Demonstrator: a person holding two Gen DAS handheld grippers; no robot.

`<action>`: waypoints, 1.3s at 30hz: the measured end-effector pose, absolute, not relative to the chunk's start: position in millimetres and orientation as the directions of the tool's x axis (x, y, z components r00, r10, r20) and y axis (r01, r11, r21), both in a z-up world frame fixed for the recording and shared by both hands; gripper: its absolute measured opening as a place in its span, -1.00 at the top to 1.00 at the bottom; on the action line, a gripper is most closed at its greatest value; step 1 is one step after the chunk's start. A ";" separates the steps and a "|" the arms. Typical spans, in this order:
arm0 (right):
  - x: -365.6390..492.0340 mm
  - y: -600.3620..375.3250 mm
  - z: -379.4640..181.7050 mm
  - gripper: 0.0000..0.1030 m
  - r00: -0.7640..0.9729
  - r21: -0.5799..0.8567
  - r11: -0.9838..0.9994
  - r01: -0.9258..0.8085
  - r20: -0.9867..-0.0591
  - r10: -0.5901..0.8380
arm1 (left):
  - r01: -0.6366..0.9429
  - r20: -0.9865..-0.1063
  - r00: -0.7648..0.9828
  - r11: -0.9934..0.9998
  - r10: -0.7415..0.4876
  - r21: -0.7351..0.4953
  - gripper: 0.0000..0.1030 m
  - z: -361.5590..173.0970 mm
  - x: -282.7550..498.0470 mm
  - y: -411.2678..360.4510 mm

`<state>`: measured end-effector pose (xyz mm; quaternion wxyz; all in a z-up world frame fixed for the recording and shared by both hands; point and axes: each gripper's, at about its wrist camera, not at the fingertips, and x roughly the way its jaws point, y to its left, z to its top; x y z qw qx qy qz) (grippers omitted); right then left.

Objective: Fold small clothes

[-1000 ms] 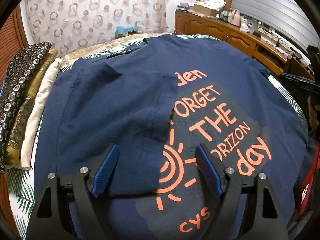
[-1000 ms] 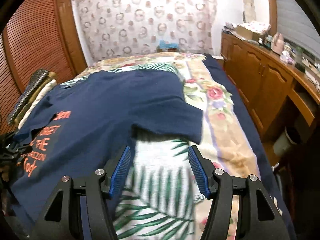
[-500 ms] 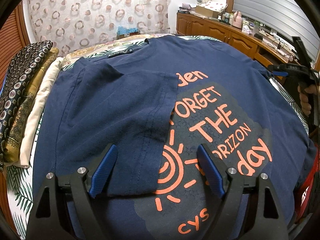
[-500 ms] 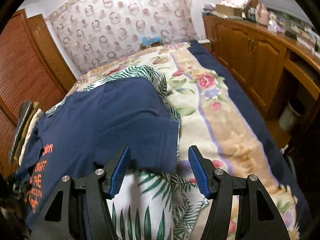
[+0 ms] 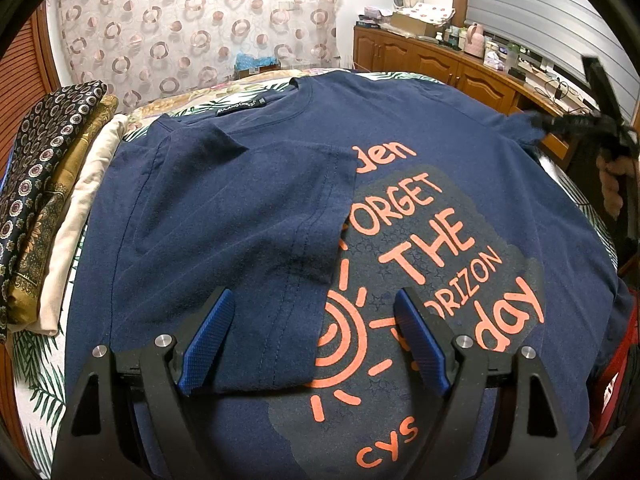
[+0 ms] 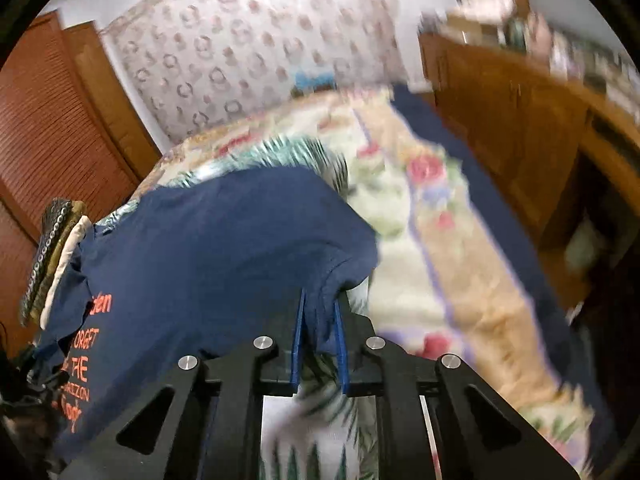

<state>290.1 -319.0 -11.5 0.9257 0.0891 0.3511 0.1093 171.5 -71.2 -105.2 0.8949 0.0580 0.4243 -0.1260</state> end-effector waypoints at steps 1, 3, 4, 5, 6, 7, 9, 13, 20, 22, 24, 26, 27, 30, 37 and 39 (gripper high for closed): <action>287.4 -315.0 -3.1 0.76 0.745 0.228 0.962 -0.151 -0.614 0.263 | 0.275 -0.774 0.608 0.962 -0.176 -0.002 -0.61 -105.4 171.0 -71.8; 281.7 -302.7 11.0 0.77 0.765 0.195 0.963 -0.186 -0.586 0.266 | 0.274 -0.774 0.609 0.962 -0.175 -0.001 -0.61 -105.6 171.0 -71.1; 278.0 -294.8 17.2 0.77 0.774 0.175 0.962 -0.209 -0.572 0.272 | 0.275 -0.774 0.608 0.962 -0.176 -0.002 -0.61 -105.5 170.9 -71.6; 273.3 -284.5 24.3 0.77 0.783 0.151 0.959 -0.239 -0.554 0.282 | 0.274 -0.774 0.609 0.962 -0.175 -0.002 -0.61 -105.5 170.9 -71.7; 268.5 -273.6 30.1 0.77 0.787 0.132 0.954 -0.269 -0.541 0.297 | 0.274 -0.774 0.609 0.962 -0.175 -0.002 -0.61 -105.7 170.8 -71.4; 263.7 -264.0 33.3 0.77 0.791 0.116 0.949 -0.292 -0.529 0.308 | 0.274 -0.774 0.609 0.962 -0.175 -0.002 -0.61 -105.5 170.9 -71.6; 257.8 -246.0 35.8 0.77 0.788 0.096 0.937 -0.334 -0.517 0.334 | 0.274 -0.774 0.609 0.962 -0.175 -0.002 -0.61 -105.6 170.9 -71.1; 243.5 -214.3 26.7 0.77 0.747 0.069 0.896 -0.438 -0.526 0.406 | 0.274 -0.773 0.609 0.962 -0.176 -0.002 -0.61 -105.7 170.8 -71.4; 233.6 -211.9 9.3 0.17 0.717 0.019 0.866 -0.500 -0.552 0.426 | 0.275 -0.773 0.609 0.962 -0.177 -0.004 -0.61 -105.7 170.7 -71.6; 233.9 -232.0 13.1 -0.03 0.736 0.031 0.878 -0.478 -0.532 0.419 | 0.275 -0.773 0.609 0.961 -0.180 -0.007 -0.61 -104.9 171.0 -70.8; 236.2 -247.2 13.1 -0.03 0.741 0.058 0.891 -0.449 -0.533 0.408 | 0.278 -0.769 0.611 0.961 -0.186 -0.011 -0.61 -103.5 170.0 -70.2; 238.3 -253.1 9.0 -0.03 0.745 0.074 0.913 -0.401 -0.554 0.372 | 0.271 -0.752 0.629 0.962 -0.199 -0.028 -0.61 -98.9 166.1 -66.2; 244.4 -261.2 5.2 -0.03 0.746 0.075 0.928 -0.365 -0.572 0.340 | 0.260 -0.740 0.644 0.965 -0.195 -0.028 -0.61 -95.5 163.0 -64.1; 261.4 -275.2 -6.7 -0.03 0.721 0.120 0.942 -0.312 -0.616 0.318 | 0.248 -0.705 0.684 0.969 -0.191 -0.022 -0.61 -82.5 151.7 -59.5; 298.4 -305.8 -19.0 -0.03 0.664 0.289 0.927 -0.237 -0.648 0.372 | 0.240 -0.642 0.736 0.970 -0.214 -0.047 -0.61 -56.0 134.9 -52.9; 307.5 -296.0 -18.3 0.07 0.656 0.288 0.933 -0.218 -0.664 0.358 | 0.240 -0.629 0.747 0.970 -0.216 -0.048 -0.61 -51.4 132.5 -52.4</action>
